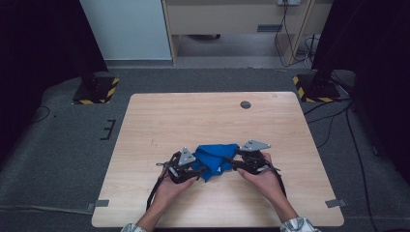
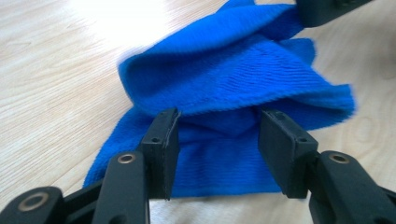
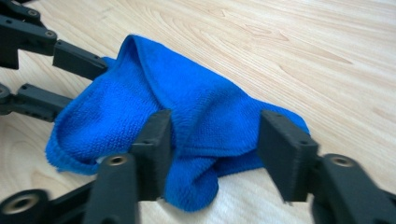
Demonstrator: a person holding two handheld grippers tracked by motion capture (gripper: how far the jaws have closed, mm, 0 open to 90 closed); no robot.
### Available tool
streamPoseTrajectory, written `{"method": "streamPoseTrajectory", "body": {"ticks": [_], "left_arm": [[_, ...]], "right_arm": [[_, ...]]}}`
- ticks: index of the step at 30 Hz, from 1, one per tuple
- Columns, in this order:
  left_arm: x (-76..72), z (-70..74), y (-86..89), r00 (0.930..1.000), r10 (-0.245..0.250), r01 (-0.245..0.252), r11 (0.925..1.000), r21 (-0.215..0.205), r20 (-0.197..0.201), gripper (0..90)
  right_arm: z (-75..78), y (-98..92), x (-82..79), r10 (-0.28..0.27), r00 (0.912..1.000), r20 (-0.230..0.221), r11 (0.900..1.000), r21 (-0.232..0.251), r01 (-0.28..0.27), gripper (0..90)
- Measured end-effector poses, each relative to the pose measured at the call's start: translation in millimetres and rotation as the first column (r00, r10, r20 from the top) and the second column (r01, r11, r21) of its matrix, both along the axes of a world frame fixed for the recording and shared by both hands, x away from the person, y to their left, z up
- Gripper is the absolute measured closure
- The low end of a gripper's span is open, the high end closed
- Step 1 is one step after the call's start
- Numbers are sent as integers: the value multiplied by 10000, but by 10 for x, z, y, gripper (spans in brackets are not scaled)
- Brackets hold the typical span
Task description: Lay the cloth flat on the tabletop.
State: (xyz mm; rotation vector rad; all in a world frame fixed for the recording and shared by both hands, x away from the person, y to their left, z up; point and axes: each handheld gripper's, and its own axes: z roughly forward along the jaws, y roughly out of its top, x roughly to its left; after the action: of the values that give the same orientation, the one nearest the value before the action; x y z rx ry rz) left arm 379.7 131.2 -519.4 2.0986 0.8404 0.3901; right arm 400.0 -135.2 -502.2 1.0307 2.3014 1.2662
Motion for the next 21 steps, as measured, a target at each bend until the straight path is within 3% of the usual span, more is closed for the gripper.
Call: {"method": "streamPoseTrajectory", "body": {"ticks": [3,6,11,15,21], "left_arm": [[86,-32,8,9999,16,-15,9999,99,-128,479],[135,-51,8,9997,10,-10,10000,30,-252,508],[285,-89,-31,9992,32,-18,9995,328,-399,674],[395,-110,-27,9987,180,-169,9996,235,-472,839],[570,-121,-40,9985,295,-289,9995,135,-464,857]], "right_arm": [[-43,91,76,375,9993,-86,9990,-223,-377,355],[-97,178,152,652,9973,-323,9966,-485,-667,364],[-179,260,294,672,9939,-877,9919,-1018,-761,735],[-199,202,329,488,9914,-1214,9919,-1110,-624,828],[-160,139,239,518,9861,-1577,9890,-1287,-725,847]]}}
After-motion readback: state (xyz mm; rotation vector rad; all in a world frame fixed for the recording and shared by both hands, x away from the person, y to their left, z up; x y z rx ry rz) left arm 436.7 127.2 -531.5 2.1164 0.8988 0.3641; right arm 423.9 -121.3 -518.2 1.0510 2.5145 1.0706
